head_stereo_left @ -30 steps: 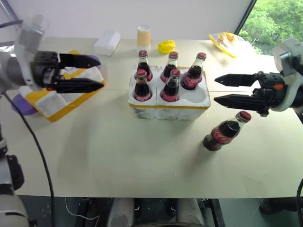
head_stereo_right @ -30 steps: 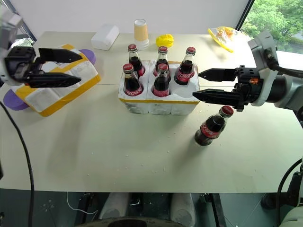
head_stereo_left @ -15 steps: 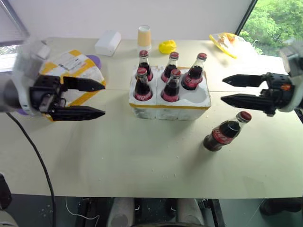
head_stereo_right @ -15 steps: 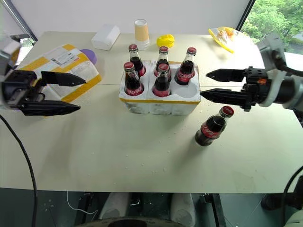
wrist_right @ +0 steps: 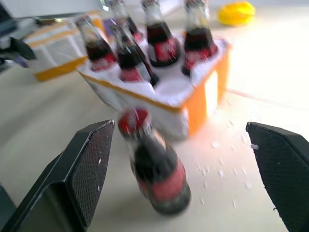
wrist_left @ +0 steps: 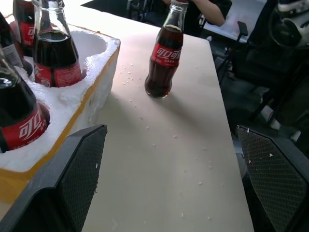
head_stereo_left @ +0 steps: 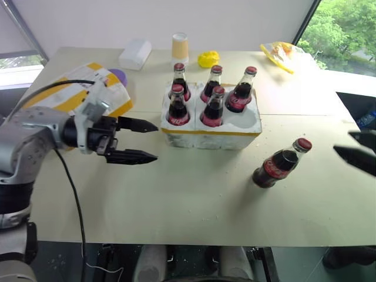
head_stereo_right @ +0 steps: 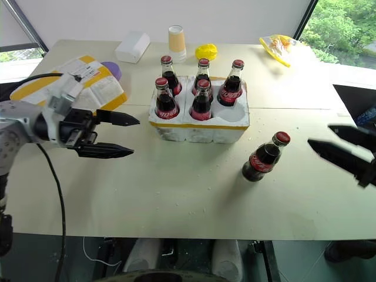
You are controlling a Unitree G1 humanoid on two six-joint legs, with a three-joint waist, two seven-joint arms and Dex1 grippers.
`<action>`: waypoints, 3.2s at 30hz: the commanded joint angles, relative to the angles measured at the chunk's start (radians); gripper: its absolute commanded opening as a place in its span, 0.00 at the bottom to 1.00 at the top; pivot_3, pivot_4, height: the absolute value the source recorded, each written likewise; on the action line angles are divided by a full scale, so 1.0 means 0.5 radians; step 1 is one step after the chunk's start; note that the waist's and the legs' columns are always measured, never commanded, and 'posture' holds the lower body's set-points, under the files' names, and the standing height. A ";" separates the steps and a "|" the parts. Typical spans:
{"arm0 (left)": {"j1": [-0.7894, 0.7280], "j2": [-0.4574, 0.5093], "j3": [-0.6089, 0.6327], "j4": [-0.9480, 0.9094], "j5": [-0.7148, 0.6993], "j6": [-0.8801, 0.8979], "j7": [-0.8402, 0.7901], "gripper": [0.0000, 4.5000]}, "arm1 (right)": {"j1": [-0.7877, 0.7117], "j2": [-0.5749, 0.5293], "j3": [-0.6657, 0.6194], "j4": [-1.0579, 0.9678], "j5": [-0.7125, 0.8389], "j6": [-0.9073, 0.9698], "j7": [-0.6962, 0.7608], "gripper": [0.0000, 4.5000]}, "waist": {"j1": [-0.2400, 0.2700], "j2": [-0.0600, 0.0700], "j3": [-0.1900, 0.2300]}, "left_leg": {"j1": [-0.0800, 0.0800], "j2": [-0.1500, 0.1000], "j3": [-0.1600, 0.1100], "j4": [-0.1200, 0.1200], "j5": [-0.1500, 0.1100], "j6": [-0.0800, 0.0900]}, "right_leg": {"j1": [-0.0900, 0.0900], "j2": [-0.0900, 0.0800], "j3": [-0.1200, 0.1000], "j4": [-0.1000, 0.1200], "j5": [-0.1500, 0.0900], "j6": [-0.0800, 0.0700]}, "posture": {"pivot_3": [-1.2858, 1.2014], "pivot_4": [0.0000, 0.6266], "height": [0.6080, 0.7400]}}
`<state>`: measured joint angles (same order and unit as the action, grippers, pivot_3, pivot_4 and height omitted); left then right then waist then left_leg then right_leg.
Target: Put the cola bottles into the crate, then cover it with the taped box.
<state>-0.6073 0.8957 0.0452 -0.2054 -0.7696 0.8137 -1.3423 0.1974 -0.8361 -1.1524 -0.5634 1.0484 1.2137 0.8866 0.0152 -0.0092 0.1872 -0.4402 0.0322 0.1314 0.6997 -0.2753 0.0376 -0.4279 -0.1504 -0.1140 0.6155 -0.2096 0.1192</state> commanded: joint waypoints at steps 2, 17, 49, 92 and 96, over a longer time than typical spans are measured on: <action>-0.052 -0.018 -0.066 -0.003 0.062 -0.103 -0.043 0.99 | 0.298 0.304 0.010 -0.354 0.061 -0.190 -0.102 1.00 | -0.003 0.002 -0.001 | 0.000 0.000 0.000 -0.001 0.000 0.000 | -0.001 0.000 0.000 0.000 0.000 0.000 | 0.52 0.24 1.00; -0.009 -0.015 -0.042 -0.109 0.019 -0.054 0.031 0.99 | 0.378 0.696 0.898 -0.246 -0.228 -0.818 -0.427 1.00 | -0.006 0.006 -0.004 | 0.001 0.000 -0.001 -0.001 -0.001 0.000 | -0.001 0.000 0.002 0.000 -0.001 -0.001 | 0.52 0.24 1.00; 0.006 0.034 0.013 -0.225 -0.094 0.035 0.206 1.00 | -0.112 0.493 1.317 0.133 -0.332 -1.092 -0.456 0.63 | -0.007 0.008 -0.003 | 0.002 0.000 0.001 -0.001 0.000 0.000 | -0.001 0.001 0.002 0.000 -0.001 -0.001 | 0.52 0.24 1.00; 0.350 0.083 0.373 -0.455 -0.237 0.037 0.538 1.00 | -1.722 0.387 2.095 1.305 -0.916 -1.184 -0.082 0.63 | -0.023 0.013 0.000 | -0.004 -0.001 0.007 -0.002 0.002 -0.003 | -0.006 0.002 -0.001 0.000 0.000 0.000 | 0.52 0.24 1.00; 0.372 0.078 0.377 -0.466 -0.234 0.031 0.549 1.00 | -1.676 0.378 2.118 1.245 -0.944 -1.163 -0.021 0.94 | -0.024 0.013 0.000 | -0.004 -0.001 0.006 -0.002 0.002 -0.003 | -0.006 0.002 -0.001 0.000 0.000 0.000 | 0.52 0.24 1.00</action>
<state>-0.4246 0.9255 0.2044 -0.4103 -0.8679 0.8405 -1.0689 -0.6358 -0.6329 -0.0835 0.1083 0.5717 0.6424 0.8608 0.0033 -0.0029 0.1872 -0.4422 0.0320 0.1347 0.6987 -0.2744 0.0362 -0.4310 -0.1494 -0.1143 0.6153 -0.2098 0.1192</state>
